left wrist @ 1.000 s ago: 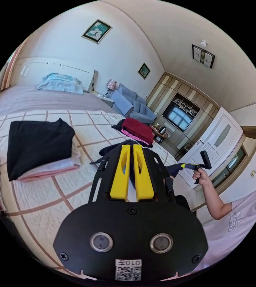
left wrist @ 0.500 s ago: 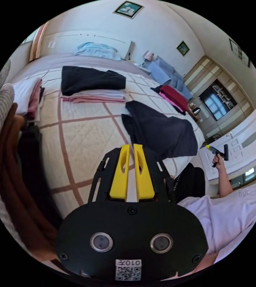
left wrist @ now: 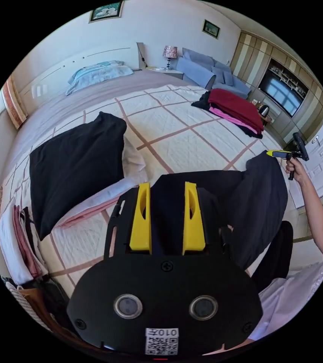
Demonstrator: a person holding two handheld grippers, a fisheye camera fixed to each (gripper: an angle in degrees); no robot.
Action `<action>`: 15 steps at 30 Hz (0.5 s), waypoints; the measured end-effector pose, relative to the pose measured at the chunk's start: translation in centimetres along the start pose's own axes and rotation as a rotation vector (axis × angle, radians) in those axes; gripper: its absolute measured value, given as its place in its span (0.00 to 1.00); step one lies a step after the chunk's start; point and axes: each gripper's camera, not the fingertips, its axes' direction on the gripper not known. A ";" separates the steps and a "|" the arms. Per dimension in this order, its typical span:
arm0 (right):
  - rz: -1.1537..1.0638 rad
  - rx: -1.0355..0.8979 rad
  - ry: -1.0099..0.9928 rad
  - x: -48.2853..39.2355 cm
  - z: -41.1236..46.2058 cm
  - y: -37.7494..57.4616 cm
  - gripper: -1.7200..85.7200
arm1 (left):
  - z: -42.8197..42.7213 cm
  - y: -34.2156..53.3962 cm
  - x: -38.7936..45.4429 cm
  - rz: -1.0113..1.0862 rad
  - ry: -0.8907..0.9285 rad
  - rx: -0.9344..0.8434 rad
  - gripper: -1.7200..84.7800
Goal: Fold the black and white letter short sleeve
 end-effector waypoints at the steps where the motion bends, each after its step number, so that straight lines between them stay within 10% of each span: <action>1: -0.019 0.026 0.014 -0.4 -0.5 0.5 0.08 | 0.7 -0.3 0.1 -0.003 -0.023 -0.022 0.09; 15: -0.196 0.493 0.134 -7.7 -21.3 5.7 0.06 | -16.5 -2.6 -2.0 0.101 0.104 0.622 0.02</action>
